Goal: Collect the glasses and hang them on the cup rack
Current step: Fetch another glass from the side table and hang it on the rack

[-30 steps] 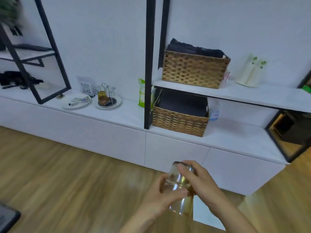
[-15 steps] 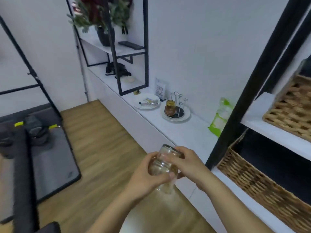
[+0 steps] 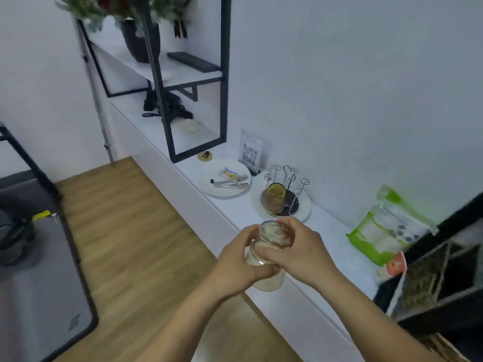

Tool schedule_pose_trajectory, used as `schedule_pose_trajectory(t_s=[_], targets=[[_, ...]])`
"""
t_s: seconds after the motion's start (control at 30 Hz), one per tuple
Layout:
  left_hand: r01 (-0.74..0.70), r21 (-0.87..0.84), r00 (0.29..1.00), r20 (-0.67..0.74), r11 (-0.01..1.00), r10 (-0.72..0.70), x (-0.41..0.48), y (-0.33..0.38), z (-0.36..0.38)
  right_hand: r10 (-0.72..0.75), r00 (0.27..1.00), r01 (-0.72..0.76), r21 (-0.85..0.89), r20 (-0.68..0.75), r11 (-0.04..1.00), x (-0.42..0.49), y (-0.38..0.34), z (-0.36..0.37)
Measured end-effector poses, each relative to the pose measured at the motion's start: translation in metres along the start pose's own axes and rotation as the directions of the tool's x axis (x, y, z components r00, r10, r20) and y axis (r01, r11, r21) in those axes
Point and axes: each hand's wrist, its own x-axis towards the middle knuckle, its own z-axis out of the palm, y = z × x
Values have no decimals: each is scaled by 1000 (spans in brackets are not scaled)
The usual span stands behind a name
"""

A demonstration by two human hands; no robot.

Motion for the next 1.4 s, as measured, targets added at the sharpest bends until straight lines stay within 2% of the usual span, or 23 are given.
schedule_pose_trajectory(t_s=[0.23, 0.37, 0.47, 0.6, 0.8, 1.07, 1.2, 1.4], targets=[[-94, 51, 983, 161, 994, 85, 125, 17, -14, 49, 967, -67, -62, -249, 996, 101, 16, -32], [-80, 92, 986, 153, 993, 65, 188, 9, -21, 67, 907, -113, -88, -415, 990, 184, 48, -66], [0, 110, 996, 89, 994, -10, 231, 2, -34, 89, 882, -152, -101, -464, 983, 252, 81, -81], [88, 165, 995, 35, 982, -95, 284, -1, -53, 156, 878, -221, -96, -452, 970, 326, 118, -83], [193, 135, 981, -31, 972, -191, 351, -8, -64, 215, 895, -291, -147, -391, 945, 386, 157, -66], [211, 151, 967, 113, 966, -229, 425, -26, -61, 380, 877, -451, -228, -293, 863, 414, 188, -31], [186, 163, 953, 210, 969, -218, 461, -28, -69, 491, 825, -554, -228, -278, 801, 416, 189, -15], [152, 165, 933, 301, 974, -197, 499, -30, -84, 574, 756, -643, -194, -315, 741, 427, 187, -10]])
